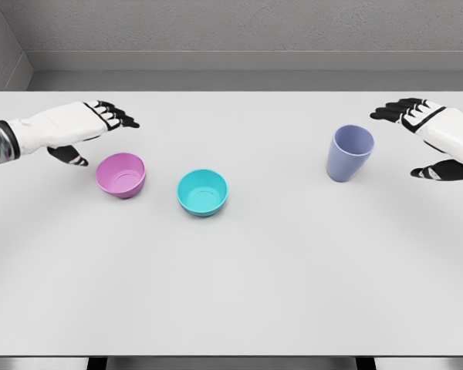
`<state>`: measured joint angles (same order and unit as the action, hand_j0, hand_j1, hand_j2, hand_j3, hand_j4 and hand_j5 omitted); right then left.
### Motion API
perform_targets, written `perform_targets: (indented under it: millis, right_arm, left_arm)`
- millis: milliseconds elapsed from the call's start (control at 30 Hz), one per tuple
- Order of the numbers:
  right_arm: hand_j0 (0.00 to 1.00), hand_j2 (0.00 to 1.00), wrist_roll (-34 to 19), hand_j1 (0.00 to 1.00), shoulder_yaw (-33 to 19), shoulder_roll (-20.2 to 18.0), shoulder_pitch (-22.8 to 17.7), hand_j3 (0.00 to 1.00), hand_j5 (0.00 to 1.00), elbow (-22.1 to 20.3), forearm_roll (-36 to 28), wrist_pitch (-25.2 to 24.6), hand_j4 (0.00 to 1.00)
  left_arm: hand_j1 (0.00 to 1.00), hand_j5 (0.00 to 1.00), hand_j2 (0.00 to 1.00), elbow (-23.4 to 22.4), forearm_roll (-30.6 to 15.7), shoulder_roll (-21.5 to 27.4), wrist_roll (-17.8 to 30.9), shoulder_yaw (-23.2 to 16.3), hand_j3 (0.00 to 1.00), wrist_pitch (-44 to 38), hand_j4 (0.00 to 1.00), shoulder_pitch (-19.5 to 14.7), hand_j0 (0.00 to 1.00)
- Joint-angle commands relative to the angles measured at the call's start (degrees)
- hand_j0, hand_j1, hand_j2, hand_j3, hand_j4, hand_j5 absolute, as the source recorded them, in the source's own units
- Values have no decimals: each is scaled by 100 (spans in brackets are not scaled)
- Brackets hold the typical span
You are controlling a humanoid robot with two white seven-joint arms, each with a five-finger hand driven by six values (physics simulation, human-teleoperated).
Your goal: Stacking bowl and cup with both arms
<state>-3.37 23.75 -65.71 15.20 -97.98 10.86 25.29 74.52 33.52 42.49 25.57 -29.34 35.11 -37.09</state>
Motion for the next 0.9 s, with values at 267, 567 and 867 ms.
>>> perform_targets:
  millis: [267,567,867]
  right_arm:
    - [100,100,3,100,-63,111,211,100,100,51,-40,55,100]
    - [100,100,-6,100,-186,94,299,100,100,25,-58,47,100]
    - [100,100,-6,100,-195,94,299,100,100,33,-49,47,100]
  left_arm:
    - [100,100,100,54,198,31,44,-81,100,-11,100,-9,100]
    - [100,100,100,54,673,-13,730,-301,100,-11,100,-106,100]
    - [100,100,100,45,1016,-250,756,-292,100,-11,100,-106,100]
